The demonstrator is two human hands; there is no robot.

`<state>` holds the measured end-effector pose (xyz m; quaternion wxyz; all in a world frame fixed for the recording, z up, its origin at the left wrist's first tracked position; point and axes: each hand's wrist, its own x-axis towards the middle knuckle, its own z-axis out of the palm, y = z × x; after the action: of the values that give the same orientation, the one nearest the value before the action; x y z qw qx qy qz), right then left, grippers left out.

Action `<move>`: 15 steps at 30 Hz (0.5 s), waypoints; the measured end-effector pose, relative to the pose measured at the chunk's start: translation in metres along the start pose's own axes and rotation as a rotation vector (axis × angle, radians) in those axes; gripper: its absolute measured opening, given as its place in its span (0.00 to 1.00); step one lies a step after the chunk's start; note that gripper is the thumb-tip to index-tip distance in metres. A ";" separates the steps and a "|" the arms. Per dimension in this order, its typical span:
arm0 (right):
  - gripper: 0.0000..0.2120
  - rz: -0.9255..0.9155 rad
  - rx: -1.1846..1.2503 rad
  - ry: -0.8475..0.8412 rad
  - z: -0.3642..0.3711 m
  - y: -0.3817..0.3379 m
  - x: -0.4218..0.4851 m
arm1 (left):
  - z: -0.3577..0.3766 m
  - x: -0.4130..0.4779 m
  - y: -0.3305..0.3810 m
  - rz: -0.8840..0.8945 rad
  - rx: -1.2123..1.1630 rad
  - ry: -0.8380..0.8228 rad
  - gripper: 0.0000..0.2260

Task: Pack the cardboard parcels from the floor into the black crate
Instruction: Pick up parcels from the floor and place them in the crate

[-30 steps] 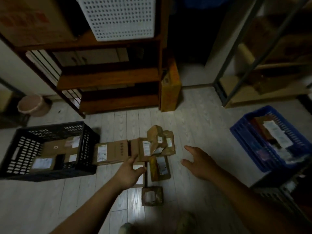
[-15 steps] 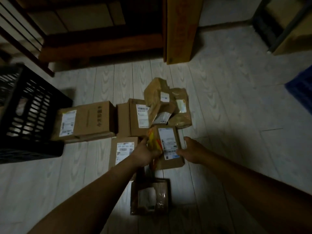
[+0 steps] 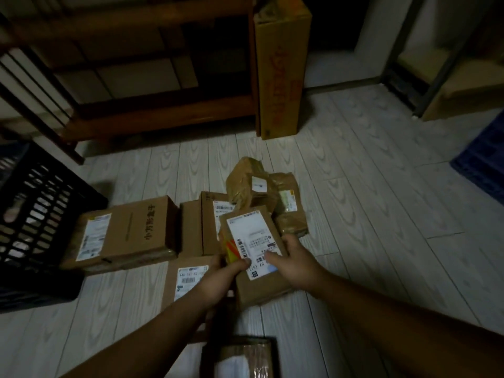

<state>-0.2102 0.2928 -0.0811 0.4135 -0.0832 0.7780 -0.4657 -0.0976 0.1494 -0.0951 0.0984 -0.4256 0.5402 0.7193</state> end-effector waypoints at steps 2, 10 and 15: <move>0.19 -0.104 0.113 -0.036 -0.002 -0.025 -0.006 | -0.006 -0.010 0.021 0.101 -0.017 -0.007 0.27; 0.17 -0.490 0.202 -0.047 -0.008 -0.128 -0.028 | -0.027 -0.057 0.129 0.602 0.013 -0.029 0.26; 0.28 -0.667 0.193 0.019 -0.013 -0.145 -0.048 | -0.030 -0.081 0.148 0.783 -0.008 -0.105 0.30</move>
<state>-0.2262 0.2457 0.0641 0.2371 -0.2889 0.6641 -0.6475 -0.1217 0.0908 0.0636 -0.1577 -0.1504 0.6532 0.7252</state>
